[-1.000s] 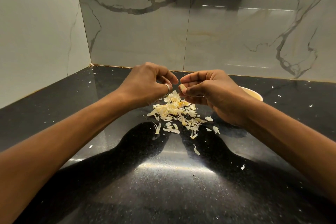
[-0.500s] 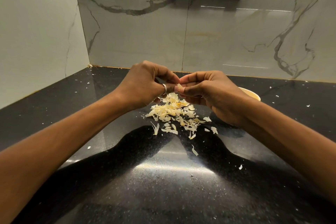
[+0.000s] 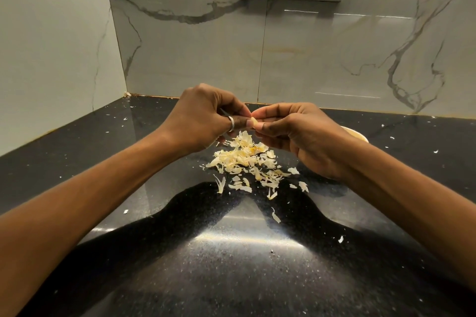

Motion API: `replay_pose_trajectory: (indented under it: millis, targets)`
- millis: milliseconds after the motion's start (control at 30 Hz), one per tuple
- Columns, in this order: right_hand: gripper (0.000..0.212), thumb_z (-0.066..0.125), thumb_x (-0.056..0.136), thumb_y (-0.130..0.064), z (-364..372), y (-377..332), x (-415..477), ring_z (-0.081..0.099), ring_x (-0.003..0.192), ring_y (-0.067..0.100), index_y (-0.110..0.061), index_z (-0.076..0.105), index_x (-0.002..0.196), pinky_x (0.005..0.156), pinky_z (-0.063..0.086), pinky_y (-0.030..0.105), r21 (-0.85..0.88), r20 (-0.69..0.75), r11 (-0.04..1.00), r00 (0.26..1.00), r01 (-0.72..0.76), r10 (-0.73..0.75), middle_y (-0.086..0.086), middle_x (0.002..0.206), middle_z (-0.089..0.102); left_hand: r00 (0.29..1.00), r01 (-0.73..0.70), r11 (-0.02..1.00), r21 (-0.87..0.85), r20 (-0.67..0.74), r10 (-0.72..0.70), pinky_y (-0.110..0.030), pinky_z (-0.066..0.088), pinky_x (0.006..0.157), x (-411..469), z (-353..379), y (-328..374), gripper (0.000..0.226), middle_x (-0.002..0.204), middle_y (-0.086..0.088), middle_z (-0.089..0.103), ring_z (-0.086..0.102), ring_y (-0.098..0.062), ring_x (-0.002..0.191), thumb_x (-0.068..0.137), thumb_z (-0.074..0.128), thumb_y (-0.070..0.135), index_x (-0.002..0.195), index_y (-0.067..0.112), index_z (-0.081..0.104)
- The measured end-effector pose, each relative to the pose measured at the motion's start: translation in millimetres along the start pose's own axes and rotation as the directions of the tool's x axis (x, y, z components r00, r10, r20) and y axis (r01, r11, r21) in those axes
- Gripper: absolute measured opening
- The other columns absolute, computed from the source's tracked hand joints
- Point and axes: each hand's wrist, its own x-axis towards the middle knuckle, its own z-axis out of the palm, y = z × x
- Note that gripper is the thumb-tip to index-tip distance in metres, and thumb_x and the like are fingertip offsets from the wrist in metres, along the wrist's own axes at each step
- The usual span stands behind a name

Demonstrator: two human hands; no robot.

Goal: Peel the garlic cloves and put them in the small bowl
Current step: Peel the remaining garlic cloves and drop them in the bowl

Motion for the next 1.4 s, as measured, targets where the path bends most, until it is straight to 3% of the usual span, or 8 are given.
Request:
replay_pose_trajectory:
  millis: [200, 367, 600, 733, 867, 1067, 1333, 1400]
  targets:
    - [0.017, 0.072, 0.086, -0.003, -1.7, -1.0, -1.1, 0.068, 0.081, 0.011, -0.007, 0.075, 0.102, 0.064, 0.054, 0.021, -0.033, -0.01, 0.999, 1.0, -0.004, 0.003, 0.004, 0.091, 0.075, 0.999, -0.015, 0.999, 0.035, 0.043, 0.013, -0.032, 0.061, 0.058, 1.1, 3.3, -2.0, 0.01, 0.075, 0.003, 0.069, 0.067, -0.011, 0.06, 0.086, 0.074, 0.022, 0.095, 0.018, 0.071]
    - [0.018, 0.068, 0.087, 0.001, -2.0, -1.8, -0.9, 0.066, 0.079, 0.012, -0.005, 0.075, 0.102, 0.064, 0.054, 0.019, -0.035, 0.031, 0.999, 1.0, -0.005, 0.006, 0.007, 0.091, 0.073, 0.989, -0.012, 0.997, 0.073, 0.146, 0.001, -0.038, 0.061, 0.06, 0.7, 4.4, -3.3, 0.008, 0.077, -0.002, 0.069, 0.068, -0.018, 0.063, 0.092, 0.067, 0.023, 0.098, 0.018, 0.066]
    - [0.019, 0.065, 0.089, 0.008, -1.1, 0.1, -0.9, 0.068, 0.079, 0.016, 0.003, 0.07, 0.105, 0.064, 0.056, 0.021, 0.01, 0.048, 1.0, 0.999, -0.005, 0.005, 0.012, 0.091, 0.072, 0.975, 0.03, 0.997, 0.068, 0.219, -0.044, -0.034, 0.062, 0.061, 0.2, 4.7, -1.7, 0.011, 0.082, -0.004, 0.069, 0.071, -0.016, 0.071, 0.094, 0.064, 0.026, 0.101, 0.018, 0.064]
    - [0.016, 0.065, 0.089, 0.007, -0.7, 0.1, -1.5, 0.07, 0.083, 0.019, -0.003, 0.072, 0.099, 0.066, 0.057, 0.024, 0.008, 0.025, 1.0, 1.0, -0.016, 0.016, 0.012, 0.091, 0.073, 0.967, 0.049, 0.997, 0.066, 0.246, -0.064, -0.035, 0.062, 0.061, 0.5, 3.1, -1.0, 0.007, 0.082, -0.004, 0.069, 0.07, -0.017, 0.072, 0.096, 0.064, 0.025, 0.1, 0.019, 0.063]
    - [0.013, 0.069, 0.088, 0.001, -0.4, -0.4, -2.8, 0.071, 0.084, 0.017, -0.009, 0.073, 0.095, 0.07, 0.057, 0.025, 0.017, 0.004, 1.0, 1.0, -0.021, 0.021, 0.008, 0.091, 0.074, 0.961, 0.044, 0.998, 0.052, 0.271, -0.056, -0.033, 0.062, 0.062, -0.5, 3.6, 0.8, 0.004, 0.083, -0.002, 0.067, 0.068, -0.007, 0.07, 0.097, 0.063, 0.023, 0.099, 0.02, 0.063]
    - [0.016, 0.069, 0.089, -0.004, -0.8, -3.6, -4.4, 0.071, 0.075, 0.011, -0.006, 0.071, 0.104, 0.07, 0.057, 0.023, 0.106, -0.055, 0.994, 0.997, -0.039, 0.045, 0.004, 0.088, 0.076, 0.955, 0.052, 0.998, 0.037, 0.29, -0.061, -0.03, 0.061, 0.062, -1.4, 4.3, 3.2, 0.004, 0.08, 0.0, 0.065, 0.065, -0.003, 0.066, 0.097, 0.063, 0.023, 0.097, 0.019, 0.063]
    - [0.014, 0.068, 0.09, -0.005, -3.8, -4.6, -3.3, 0.071, 0.083, 0.013, -0.01, 0.073, 0.102, 0.069, 0.057, 0.022, 0.128, -0.105, 0.992, 0.994, 0.007, 0.006, 0.004, 0.091, 0.078, 0.944, 0.079, 0.995, 0.063, 0.315, -0.095, -0.026, 0.059, 0.06, -1.8, 4.9, 3.8, 0.005, 0.078, -0.001, 0.068, 0.066, -0.011, 0.069, 0.095, 0.066, 0.024, 0.096, 0.019, 0.065]
    - [0.011, 0.07, 0.089, -0.004, -3.4, -4.1, -3.2, 0.072, 0.081, 0.013, -0.009, 0.074, 0.098, 0.067, 0.057, 0.021, 0.122, -0.106, 0.992, 0.994, 0.016, -0.003, 0.005, 0.091, 0.077, 0.955, 0.066, 0.994, 0.083, 0.284, -0.087, -0.022, 0.056, 0.059, -2.1, 4.1, 2.5, 0.007, 0.08, 0.004, 0.068, 0.066, -0.006, 0.069, 0.093, 0.069, 0.017, 0.096, 0.022, 0.065]
